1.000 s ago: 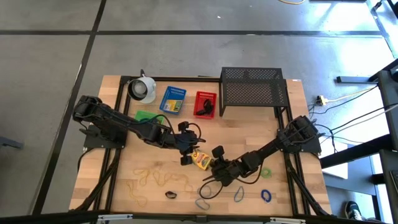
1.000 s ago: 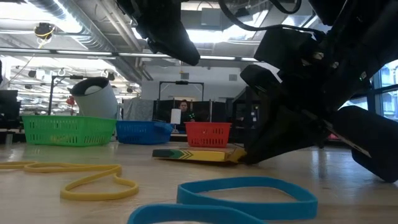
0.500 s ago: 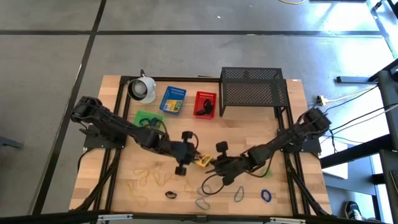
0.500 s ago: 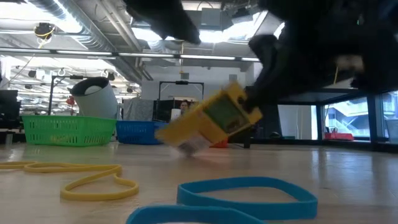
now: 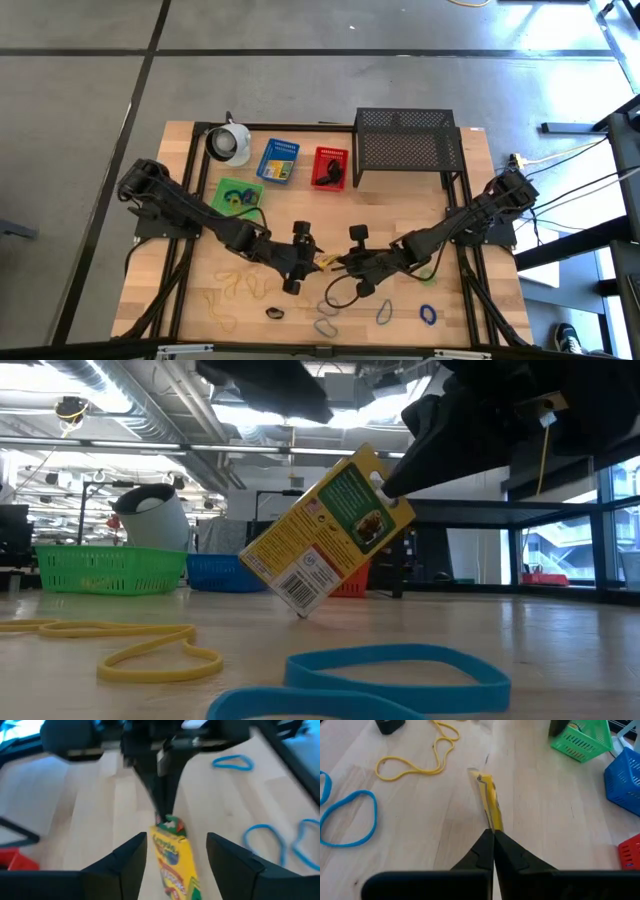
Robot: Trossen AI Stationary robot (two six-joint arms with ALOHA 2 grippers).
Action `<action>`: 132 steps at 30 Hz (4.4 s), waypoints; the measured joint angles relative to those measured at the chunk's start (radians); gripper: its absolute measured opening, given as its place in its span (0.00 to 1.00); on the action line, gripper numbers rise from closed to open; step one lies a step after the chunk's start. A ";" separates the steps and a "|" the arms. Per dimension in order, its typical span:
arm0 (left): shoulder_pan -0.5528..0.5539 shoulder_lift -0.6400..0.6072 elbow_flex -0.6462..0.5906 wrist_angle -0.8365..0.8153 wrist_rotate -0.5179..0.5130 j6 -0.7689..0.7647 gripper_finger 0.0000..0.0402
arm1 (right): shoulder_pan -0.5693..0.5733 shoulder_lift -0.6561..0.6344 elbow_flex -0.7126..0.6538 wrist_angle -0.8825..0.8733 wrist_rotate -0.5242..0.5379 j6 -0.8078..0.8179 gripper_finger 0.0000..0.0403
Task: Pick & Place Office Desk Supplies
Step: Put the yellow crayon box into the blue bin
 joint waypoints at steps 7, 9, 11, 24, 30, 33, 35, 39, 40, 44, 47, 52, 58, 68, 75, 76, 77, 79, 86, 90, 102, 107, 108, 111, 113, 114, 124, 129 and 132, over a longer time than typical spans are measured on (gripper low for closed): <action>0.004 0.067 0.000 0.020 -0.096 -0.083 0.51 | -0.017 -0.002 0.001 0.007 0.000 0.045 0.01; 0.004 0.075 0.000 0.018 -0.114 -0.127 0.51 | -0.018 -0.002 0.001 0.006 -0.001 0.047 0.01; 0.003 0.077 0.000 0.013 -0.123 -0.171 0.51 | -0.018 -0.002 0.001 0.005 -0.002 0.047 0.01; -0.021 0.077 0.000 0.003 -0.070 -0.267 0.51 | -0.018 -0.002 0.002 0.007 -0.005 0.073 0.01; -0.007 0.138 0.001 -0.006 -0.102 -0.275 0.51 | -0.018 -0.002 0.002 0.007 -0.005 0.073 0.01; 0.001 0.177 0.001 0.001 -0.094 -0.275 0.51 | -0.018 -0.002 0.002 0.007 -0.006 0.073 0.01; 0.006 0.193 0.000 0.000 -0.085 -0.275 0.50 | -0.018 -0.003 0.002 0.006 -0.006 0.073 0.01; 0.006 0.203 0.000 0.016 -0.088 -0.315 0.44 | -0.018 -0.003 0.002 0.007 -0.008 0.073 0.01; 0.008 0.203 0.000 0.016 -0.088 -0.327 0.42 | -0.018 -0.003 0.002 0.007 -0.008 0.073 0.01; 0.017 0.203 0.000 0.016 -0.077 -0.345 0.25 | -0.018 -0.003 0.002 0.006 -0.018 0.073 0.01; 0.020 0.203 0.000 0.017 -0.057 -0.343 0.10 | -0.018 -0.003 0.002 0.006 -0.052 0.073 0.01; 0.027 0.204 0.001 0.018 -0.036 -0.343 0.06 | -0.018 -0.003 0.003 0.006 -0.083 0.081 0.06; 0.027 0.204 0.001 0.017 -0.039 -0.343 0.08 | -0.018 -0.004 0.003 0.006 -0.087 0.096 0.20; 0.043 0.193 0.001 -0.006 -0.046 -0.320 0.07 | -0.018 -0.206 0.003 -0.252 0.046 0.133 0.50; 0.130 0.091 0.001 -0.118 -0.165 -0.261 0.08 | -0.018 -0.345 0.003 -0.349 0.170 0.337 0.55; 0.147 0.071 0.001 -0.138 -0.189 -0.256 0.08 | -0.016 -0.351 0.003 -0.355 0.193 0.355 0.55; 0.163 0.050 0.001 -0.166 -0.216 -0.252 0.08 | -0.016 -0.354 0.003 -0.362 0.219 0.361 0.54; 0.200 0.010 0.000 -0.199 -0.269 -0.238 0.08 | -0.016 -0.355 0.003 -0.365 0.265 0.361 0.54; 0.349 -0.083 0.001 -0.314 -0.389 -0.235 0.08 | -0.016 -0.344 0.003 -0.363 0.310 0.354 0.50; 0.447 -0.087 0.001 -0.359 -0.440 -0.239 0.07 | -0.016 -0.342 0.003 -0.367 0.311 0.346 0.48; 0.660 -0.034 0.000 -0.444 -0.364 -0.349 0.07 | -0.016 -0.342 0.003 -0.385 0.337 0.357 0.45; 0.687 -0.001 0.000 -0.474 -0.342 -0.354 0.07 | -0.017 -0.342 0.003 -0.399 0.337 0.345 0.44; 0.691 0.006 0.000 -0.476 -0.336 -0.354 0.07 | -0.017 -0.342 0.003 -0.399 0.337 0.336 0.44; 0.701 0.015 0.000 -0.495 -0.301 -0.354 0.07 | -0.017 -0.342 0.003 -0.399 0.337 0.318 0.44; 0.703 0.019 0.001 -0.486 -0.301 -0.358 0.07 | -0.017 -0.341 0.003 -0.399 0.337 0.309 0.44; 0.702 0.021 0.001 -0.492 -0.300 -0.361 0.07 | -0.017 -0.341 0.003 -0.399 0.337 0.308 0.44; 0.704 0.021 0.001 -0.536 -0.283 -0.355 0.08 | -0.017 -0.341 0.003 -0.399 0.336 0.308 0.44; 0.704 0.021 0.001 -0.544 -0.265 -0.396 0.09 | -0.017 -0.341 0.003 -0.399 0.336 0.308 0.44; 0.704 0.021 0.001 -0.544 -0.260 -0.396 0.11 | -0.017 -0.341 0.003 -0.399 0.336 0.308 0.44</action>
